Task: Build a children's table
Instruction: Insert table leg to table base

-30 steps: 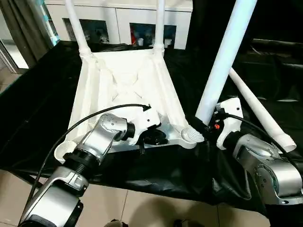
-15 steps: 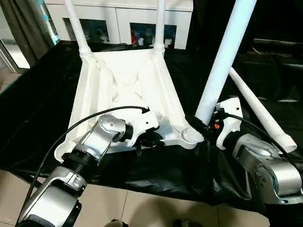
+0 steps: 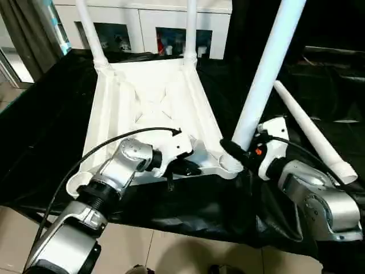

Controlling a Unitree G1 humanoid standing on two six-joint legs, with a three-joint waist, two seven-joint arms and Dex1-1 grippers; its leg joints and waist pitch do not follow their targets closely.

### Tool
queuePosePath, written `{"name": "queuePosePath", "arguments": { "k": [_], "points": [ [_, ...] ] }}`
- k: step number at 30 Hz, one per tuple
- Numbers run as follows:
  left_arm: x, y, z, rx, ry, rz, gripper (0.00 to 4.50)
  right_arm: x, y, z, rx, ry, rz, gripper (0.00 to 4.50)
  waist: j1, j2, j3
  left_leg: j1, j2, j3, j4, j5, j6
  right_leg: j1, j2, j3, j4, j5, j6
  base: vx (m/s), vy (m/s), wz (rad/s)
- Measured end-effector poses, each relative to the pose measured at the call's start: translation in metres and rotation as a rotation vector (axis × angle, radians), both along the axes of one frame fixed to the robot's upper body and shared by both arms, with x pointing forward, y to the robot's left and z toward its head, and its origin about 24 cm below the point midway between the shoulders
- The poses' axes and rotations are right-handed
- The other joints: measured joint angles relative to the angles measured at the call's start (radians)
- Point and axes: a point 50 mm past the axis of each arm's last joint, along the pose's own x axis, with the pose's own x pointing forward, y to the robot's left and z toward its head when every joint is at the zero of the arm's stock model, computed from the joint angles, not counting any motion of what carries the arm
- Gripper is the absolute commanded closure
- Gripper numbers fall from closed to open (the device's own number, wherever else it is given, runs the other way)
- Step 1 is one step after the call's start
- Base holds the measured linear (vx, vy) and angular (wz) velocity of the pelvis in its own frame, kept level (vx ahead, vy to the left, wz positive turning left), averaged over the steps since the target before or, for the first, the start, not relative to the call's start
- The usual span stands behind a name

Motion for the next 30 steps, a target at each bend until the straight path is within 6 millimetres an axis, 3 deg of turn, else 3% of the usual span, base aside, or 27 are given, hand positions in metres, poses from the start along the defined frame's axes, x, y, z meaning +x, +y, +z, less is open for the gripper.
{"name": "queuePosePath", "arguments": {
  "k": [10,23,30],
  "points": [
    [0.000,0.003,-0.001,0.015,-0.019,-0.005,4.50,0.018,0.002,-0.002,0.003,0.029,0.072,2.57,-0.005,-0.001,-0.001,0.002,0.000,0.000,0.000,0.000,0.000,0.001,0.000,0.000,0.001,0.001,-0.002,0.000,0.000,0.00],
    [0.000,0.007,0.000,0.045,-0.037,-0.018,4.50,0.022,0.008,-0.004,-0.072,0.046,0.173,2.57,-0.004,-0.009,-0.005,0.002,0.001,0.001,0.000,0.000,0.000,0.001,0.001,0.000,0.002,0.001,-0.002,0.000,0.000,0.00],
    [-0.001,0.010,0.000,0.051,-0.036,-0.019,4.50,0.021,0.007,-0.010,0.008,0.050,0.152,2.57,-0.004,-0.012,-0.007,0.002,0.002,0.001,0.001,0.000,0.000,0.001,0.001,0.000,0.002,0.002,-0.003,0.000,0.000,0.00]
  ]
}}
